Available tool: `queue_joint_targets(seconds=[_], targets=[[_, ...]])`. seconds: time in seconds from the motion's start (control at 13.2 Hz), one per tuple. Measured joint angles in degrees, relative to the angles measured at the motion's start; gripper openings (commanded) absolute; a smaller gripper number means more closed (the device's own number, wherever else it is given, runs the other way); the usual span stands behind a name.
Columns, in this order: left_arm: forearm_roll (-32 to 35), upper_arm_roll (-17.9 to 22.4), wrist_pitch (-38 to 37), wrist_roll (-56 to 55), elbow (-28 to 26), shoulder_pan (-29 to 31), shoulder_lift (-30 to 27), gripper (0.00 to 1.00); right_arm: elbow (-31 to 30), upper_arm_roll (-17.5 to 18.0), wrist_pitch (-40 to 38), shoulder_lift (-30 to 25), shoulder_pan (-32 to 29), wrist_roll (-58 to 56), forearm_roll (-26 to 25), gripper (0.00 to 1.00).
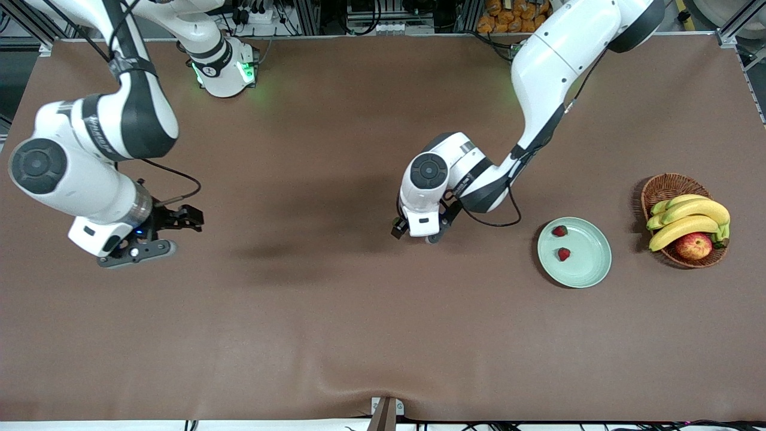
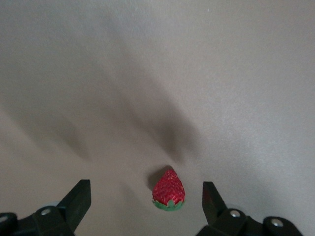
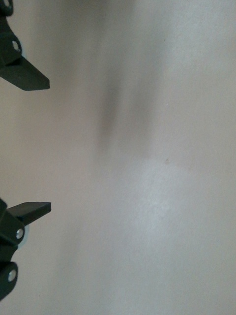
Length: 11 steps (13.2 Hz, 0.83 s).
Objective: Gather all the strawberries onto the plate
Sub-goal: 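Grasp the last strawberry with the left gripper while the right gripper withdraws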
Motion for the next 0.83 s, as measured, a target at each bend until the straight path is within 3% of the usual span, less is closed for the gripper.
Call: queue_joint_targets(seconds=[0.15, 0.23, 0.6, 0.68, 0.83], targets=[[0.00, 2.28, 0.11, -2.30, 2.17, -3.26, 1.24, 1.00, -0.03, 0.00, -1.43, -1.18, -2.15, -3.76, -0.03, 1.00], [0.00, 3.20, 0.11, -2.95, 3.22, -4.59, 1.93, 0.92, -0.06, 0.01, -2.29, -1.80, -3.07, -5.19, -0.03, 1.00], [0.06, 4.90, 0.38, -3.32, 4.61, -6.85, 3.74, 0.72, -0.04, 0.07, -8.82, -6.82, -4.89, -6.69, -0.20, 1.00], [0.28, 4.97, 0.59, -3.32, 4.61, -6.85, 4.01, 0.63, -0.02, 0.08, -9.92, -7.74, -5.89, -6.70, -0.18, 1.00], [0.91, 4.99, 0.90, -3.32, 4.61, -6.98, 4.32, 0.24, 0.59, 0.08, -12.89, -8.80, -8.22, -6.70, 0.76, 1.00]])
